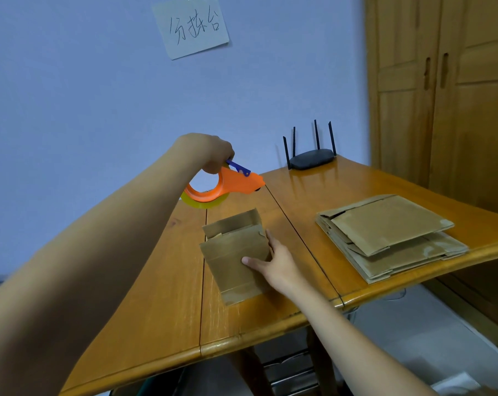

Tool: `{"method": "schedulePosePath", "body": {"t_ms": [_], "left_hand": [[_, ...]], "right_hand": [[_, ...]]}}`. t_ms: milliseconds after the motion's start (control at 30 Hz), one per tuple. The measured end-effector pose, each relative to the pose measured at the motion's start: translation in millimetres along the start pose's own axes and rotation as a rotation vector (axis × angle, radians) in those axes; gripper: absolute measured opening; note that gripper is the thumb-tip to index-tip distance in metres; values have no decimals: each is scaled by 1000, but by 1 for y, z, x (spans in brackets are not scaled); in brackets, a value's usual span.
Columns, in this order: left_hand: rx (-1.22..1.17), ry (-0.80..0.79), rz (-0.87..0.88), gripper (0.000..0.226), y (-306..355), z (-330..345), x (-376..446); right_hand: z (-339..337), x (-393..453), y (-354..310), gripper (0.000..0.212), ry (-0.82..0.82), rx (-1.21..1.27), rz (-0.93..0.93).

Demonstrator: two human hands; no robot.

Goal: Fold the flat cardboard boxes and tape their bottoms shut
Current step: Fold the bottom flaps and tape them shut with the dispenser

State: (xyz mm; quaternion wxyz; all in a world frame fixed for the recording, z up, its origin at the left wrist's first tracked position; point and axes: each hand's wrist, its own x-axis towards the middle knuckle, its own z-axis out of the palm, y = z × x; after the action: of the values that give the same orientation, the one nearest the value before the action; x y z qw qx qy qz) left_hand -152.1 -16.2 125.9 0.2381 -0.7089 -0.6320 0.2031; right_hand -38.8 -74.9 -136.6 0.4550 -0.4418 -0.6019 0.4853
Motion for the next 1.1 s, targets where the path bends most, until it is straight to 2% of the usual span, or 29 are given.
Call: {"method": "schedulePosePath", "body": {"t_ms": [233, 400, 500, 633, 700, 767, 833, 900, 1000, 1100], "left_hand": [[-6, 33, 46, 29, -1, 2, -2], [-18, 72, 47, 34, 1, 3, -3], [-24, 89, 50, 35, 0, 2, -3], [-33, 87, 47, 35, 0, 4, -5], [-40, 76, 40, 35, 0, 6, -6], [-51, 85, 35, 35, 1, 8, -6], [-59, 95, 38, 35, 2, 9, -6], [-67, 99, 44, 36, 3, 9, -7], [-85, 104, 53, 38, 4, 8, -7], [-107, 127, 73, 37, 3, 7, -8]], "right_hand": [[8, -5, 5, 77, 15, 8, -24], [10, -8, 14, 48, 158, -54, 0], [10, -11, 15, 53, 192, -104, 13], [10, -15, 5, 69, 158, -175, -22], [10, -19, -7, 65, 240, -215, -108], [12, -23, -18, 41, 444, -283, -364], [18, -25, -29, 21, 526, -396, -625], [27, -22, -40, 26, 405, -576, -746], [43, -7, -55, 41, 284, -843, -814], [52, 10, -70, 54, 176, -1058, -714]]}}
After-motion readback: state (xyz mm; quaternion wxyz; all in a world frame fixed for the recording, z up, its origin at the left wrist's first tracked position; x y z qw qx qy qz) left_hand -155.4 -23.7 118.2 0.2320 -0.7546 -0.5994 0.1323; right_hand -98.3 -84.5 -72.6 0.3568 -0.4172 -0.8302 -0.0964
